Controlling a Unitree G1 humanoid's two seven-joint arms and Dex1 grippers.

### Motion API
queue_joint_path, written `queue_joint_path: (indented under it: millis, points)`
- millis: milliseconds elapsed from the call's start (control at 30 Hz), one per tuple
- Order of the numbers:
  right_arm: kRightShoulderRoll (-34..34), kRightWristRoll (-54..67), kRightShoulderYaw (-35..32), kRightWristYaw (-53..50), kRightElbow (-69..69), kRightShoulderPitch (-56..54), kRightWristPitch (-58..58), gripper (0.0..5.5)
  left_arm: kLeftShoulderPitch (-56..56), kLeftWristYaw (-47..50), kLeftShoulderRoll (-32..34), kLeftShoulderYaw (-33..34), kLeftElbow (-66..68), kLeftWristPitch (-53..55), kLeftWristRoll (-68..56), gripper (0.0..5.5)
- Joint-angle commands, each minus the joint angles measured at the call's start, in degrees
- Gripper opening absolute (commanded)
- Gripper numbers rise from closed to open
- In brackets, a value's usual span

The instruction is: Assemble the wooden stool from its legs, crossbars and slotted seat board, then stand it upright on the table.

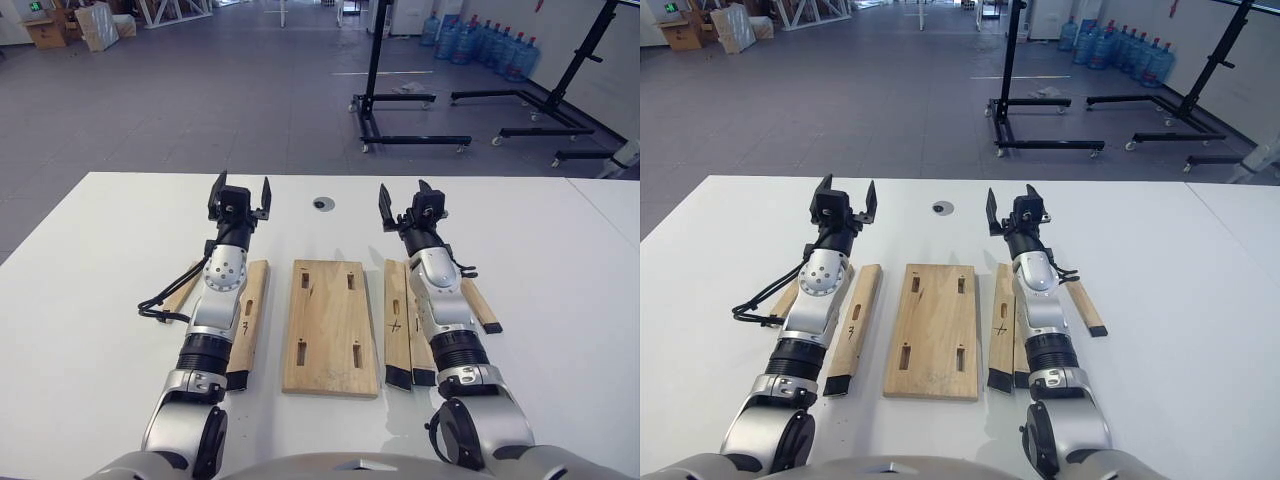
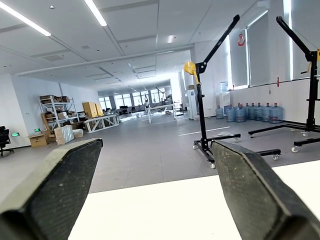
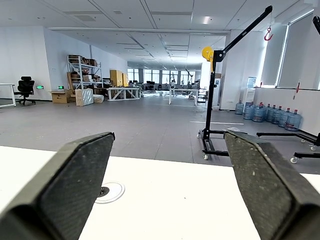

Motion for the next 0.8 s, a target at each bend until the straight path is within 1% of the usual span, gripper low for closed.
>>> queue_joint_path:
  millis: [33,200,267,433,533,600,667,733,800]
  points:
    - [-0.5,-0.3,-0.1,0.0,0.0,-1.2,-0.2,4.03,-0.1,-0.6,-0.1,-0.4,-0.3,-0.2,-0.4,3.99]
    - [-1.9,0.2,-1.1,0.1,-2.2,-0.3,1.6,4.03,1.5,-1.2,-0.5,-1.2,-2.1,-0.3,-0.2,3.99]
    - [-4.0,1.2,-2.4,1.3,-4.7,1.0,3.7,4.03,2.5,-1.0,-0.8,-1.6,-3.5,0.1,0.1,3.99]
    - [-12.4,3.7,-7.8,5.0,-11.1,5.9,9.8,4.03,5.9,0.4,-1.8,-2.0,-6.5,0.9,1.0,3.99]
    - [-19.2,3.8,-12.3,7.1,-13.9,10.9,10.7,4.03,8.7,1.0,-2.0,-2.1,-10.3,2.0,1.6,3.99]
    - [-22.2,4.1,-14.5,8.9,-16.8,15.5,12.6,4.03,10.7,1.8,-2.0,-1.9,-12.5,2.7,2.2,3.99]
    - [-23.7,5.2,-15.6,11.0,-19.5,20.0,14.7,4.03,12.4,2.8,-2.4,-1.7,-14.6,3.5,2.6,3.99]
    - [-23.8,7.3,-17.2,11.7,-21.8,24.6,19.8,4.03,13.4,3.6,-3.0,-2.0,-16.1,4.0,3.4,3.99]
    - [-23.3,9.8,-17.4,13.2,-25.4,28.8,25.1,4.03,14.4,4.6,-3.6,-2.2,-17.6,4.5,4.0,3.99]
